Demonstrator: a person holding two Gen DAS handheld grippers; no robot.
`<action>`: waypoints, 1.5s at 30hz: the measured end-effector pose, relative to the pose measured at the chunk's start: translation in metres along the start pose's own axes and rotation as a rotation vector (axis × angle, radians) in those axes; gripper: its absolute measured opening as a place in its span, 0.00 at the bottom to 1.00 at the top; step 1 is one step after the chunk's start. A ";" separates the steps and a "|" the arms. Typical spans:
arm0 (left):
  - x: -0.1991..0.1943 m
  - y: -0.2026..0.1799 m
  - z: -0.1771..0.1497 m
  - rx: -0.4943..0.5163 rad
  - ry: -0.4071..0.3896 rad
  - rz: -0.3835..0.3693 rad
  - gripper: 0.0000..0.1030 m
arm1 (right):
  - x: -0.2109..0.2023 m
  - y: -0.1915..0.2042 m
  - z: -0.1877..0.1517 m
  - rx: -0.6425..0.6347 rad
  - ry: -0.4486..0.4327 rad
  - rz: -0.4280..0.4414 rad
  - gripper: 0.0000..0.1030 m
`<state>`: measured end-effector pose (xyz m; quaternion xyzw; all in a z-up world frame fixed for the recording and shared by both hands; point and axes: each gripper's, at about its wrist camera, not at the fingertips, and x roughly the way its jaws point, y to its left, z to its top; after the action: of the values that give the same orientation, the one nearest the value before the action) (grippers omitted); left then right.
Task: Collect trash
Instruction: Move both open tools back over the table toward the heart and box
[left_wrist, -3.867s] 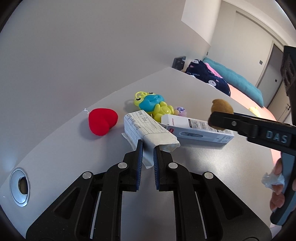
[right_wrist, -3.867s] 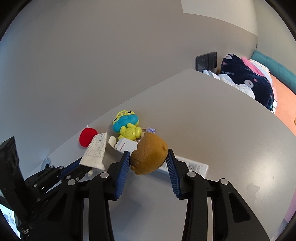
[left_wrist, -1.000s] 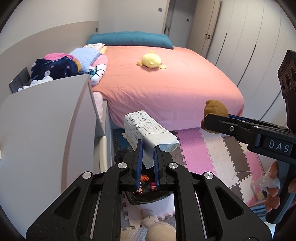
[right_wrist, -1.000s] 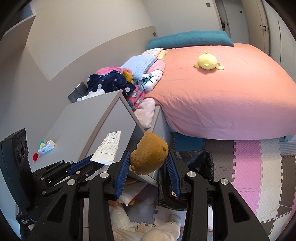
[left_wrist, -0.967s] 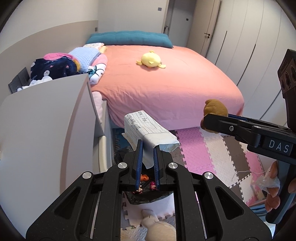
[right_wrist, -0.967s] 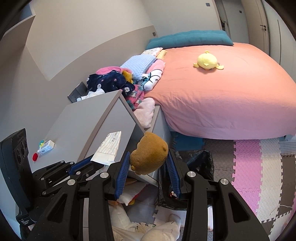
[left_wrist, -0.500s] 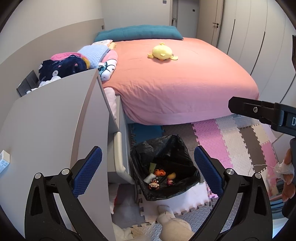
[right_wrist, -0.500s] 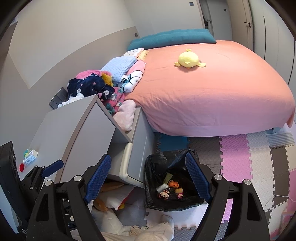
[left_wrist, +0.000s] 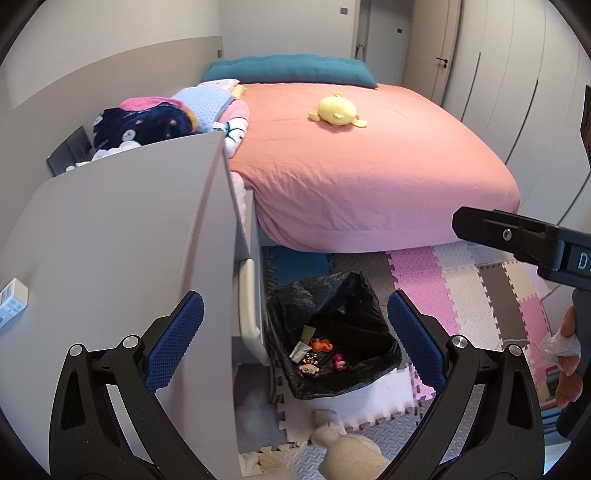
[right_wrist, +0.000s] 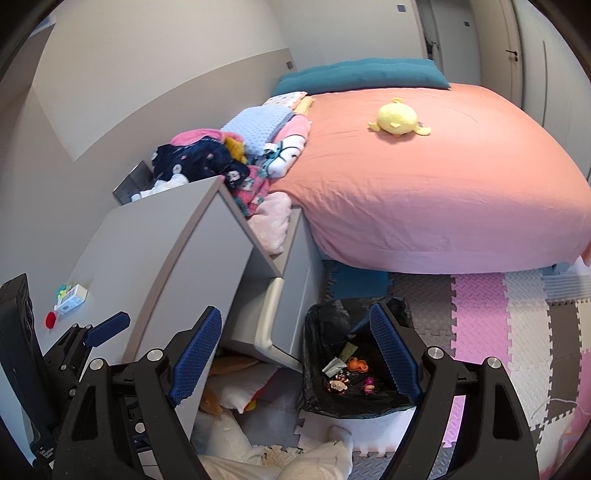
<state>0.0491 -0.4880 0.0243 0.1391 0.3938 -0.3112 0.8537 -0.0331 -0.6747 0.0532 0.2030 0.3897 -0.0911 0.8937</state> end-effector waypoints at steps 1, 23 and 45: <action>-0.002 0.003 -0.001 -0.005 -0.003 0.004 0.94 | 0.001 0.004 0.000 -0.005 0.000 0.004 0.81; -0.055 0.116 -0.037 -0.208 -0.049 0.097 0.94 | 0.023 0.129 -0.005 -0.184 0.040 0.126 0.81; -0.105 0.199 -0.083 -0.341 -0.070 0.202 0.94 | 0.047 0.239 -0.020 -0.332 0.084 0.242 0.81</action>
<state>0.0758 -0.2508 0.0478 0.0204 0.3951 -0.1576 0.9048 0.0620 -0.4512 0.0761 0.1018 0.4092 0.0911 0.9022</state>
